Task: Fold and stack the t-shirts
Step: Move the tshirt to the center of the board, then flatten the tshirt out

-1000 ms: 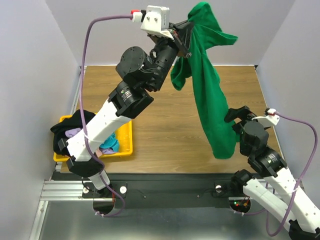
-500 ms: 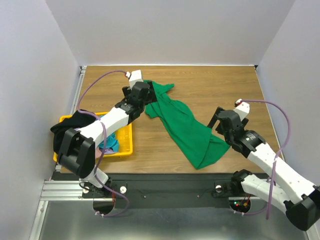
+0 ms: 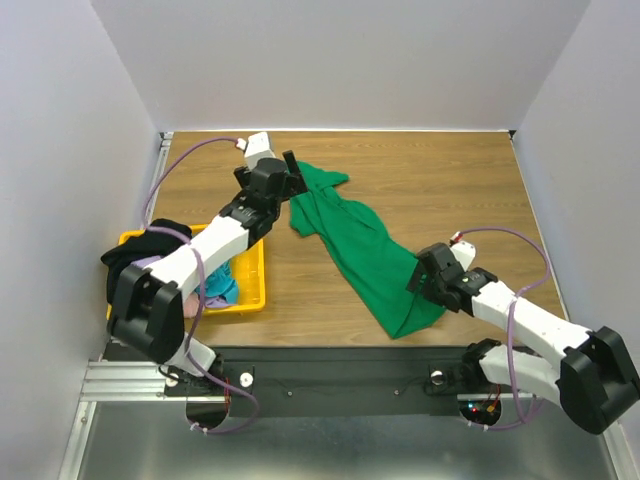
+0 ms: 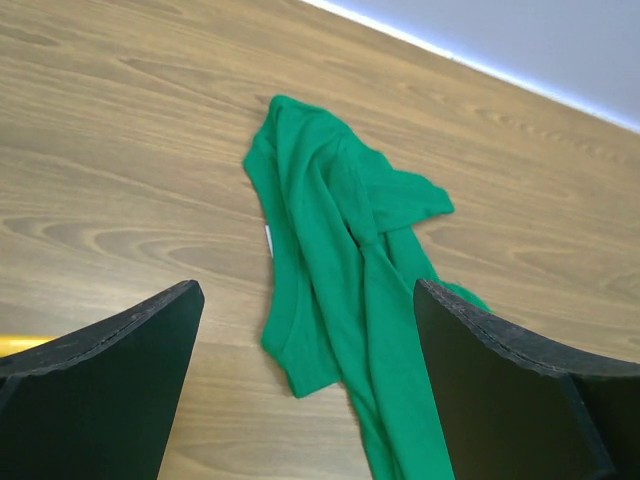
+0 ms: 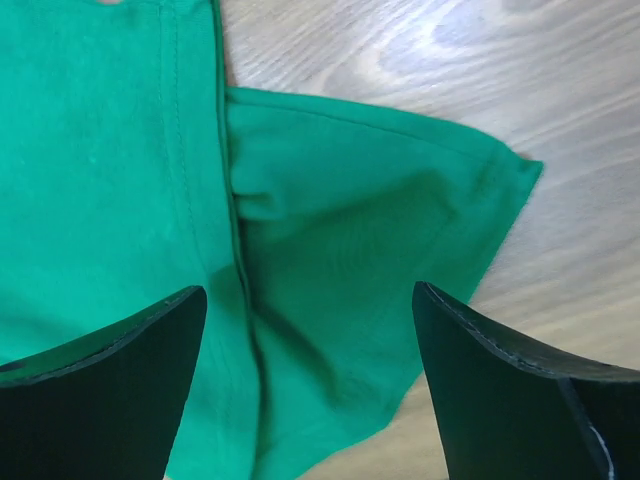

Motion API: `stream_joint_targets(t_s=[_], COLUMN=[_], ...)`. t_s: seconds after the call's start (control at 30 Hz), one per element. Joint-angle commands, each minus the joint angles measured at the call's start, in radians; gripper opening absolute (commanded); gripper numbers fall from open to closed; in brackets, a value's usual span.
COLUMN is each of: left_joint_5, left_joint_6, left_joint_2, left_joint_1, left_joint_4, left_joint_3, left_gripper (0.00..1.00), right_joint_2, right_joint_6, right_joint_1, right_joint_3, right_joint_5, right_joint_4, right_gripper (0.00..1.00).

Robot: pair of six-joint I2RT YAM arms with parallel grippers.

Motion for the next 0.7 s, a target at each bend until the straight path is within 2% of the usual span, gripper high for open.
stream_joint_targets(t_s=[0.0, 0.17, 0.27, 0.37, 0.5, 0.57, 0.67], left_joint_5=[0.072, 0.138, 0.235, 0.295, 0.415, 0.430, 0.357], left_joint_6=[0.110, 0.262, 0.391, 0.502, 0.559, 0.601, 0.640], left_joint_2=[0.087, 0.318, 0.466, 0.610, 0.776, 0.871, 0.978], left_joint_1=[0.002, 0.002, 0.002, 0.000, -0.009, -0.032, -0.067], left_joint_4=[0.076, 0.084, 0.058, -0.013, -0.142, -0.210, -0.281], left_joint_3=[0.122, 0.381, 0.539, 0.697, 0.915, 1.035, 1.171], left_gripper=[0.99, 0.99, 0.99, 0.99, 0.98, 0.98, 0.98], right_joint_2=[0.056, 0.142, 0.196, 0.224, 0.264, 0.281, 0.291], right_joint_6=[0.060, 0.016, -0.030, -0.053, -0.093, -0.104, -0.108], right_joint_1=[0.002, -0.029, -0.066, -0.103, -0.161, -0.169, -0.189], right_joint_3=[0.022, 0.088, 0.131, 0.156, 0.179, 0.189, 0.197], right_joint_5=[0.044, 0.025, 0.001, -0.034, -0.094, -0.113, -0.119], right_joint_4=[0.111, 0.199, 0.231, 0.257, 0.288, 0.297, 0.302], right_gripper=[0.89, 0.87, 0.84, 0.84, 0.84, 0.85, 0.87])
